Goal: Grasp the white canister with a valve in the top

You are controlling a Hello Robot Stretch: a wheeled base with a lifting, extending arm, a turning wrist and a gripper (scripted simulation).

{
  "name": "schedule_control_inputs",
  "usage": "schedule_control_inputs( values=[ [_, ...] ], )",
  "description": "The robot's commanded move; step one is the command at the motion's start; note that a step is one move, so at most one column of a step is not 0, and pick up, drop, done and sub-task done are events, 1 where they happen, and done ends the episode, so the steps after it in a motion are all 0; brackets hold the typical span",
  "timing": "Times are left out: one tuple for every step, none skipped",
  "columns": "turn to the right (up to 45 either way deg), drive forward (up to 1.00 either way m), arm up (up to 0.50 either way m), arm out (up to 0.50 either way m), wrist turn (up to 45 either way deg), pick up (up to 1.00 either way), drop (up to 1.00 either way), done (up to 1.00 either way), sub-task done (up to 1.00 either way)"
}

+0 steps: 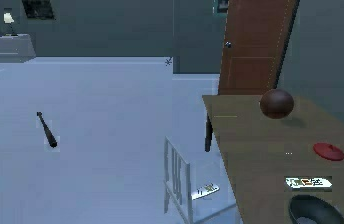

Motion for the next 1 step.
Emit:
schedule_control_inputs(
  values=[
    [0.0,0.0,0.5,0.0,0.0,0.0,0.0,0.0,0.0]
  ],
)
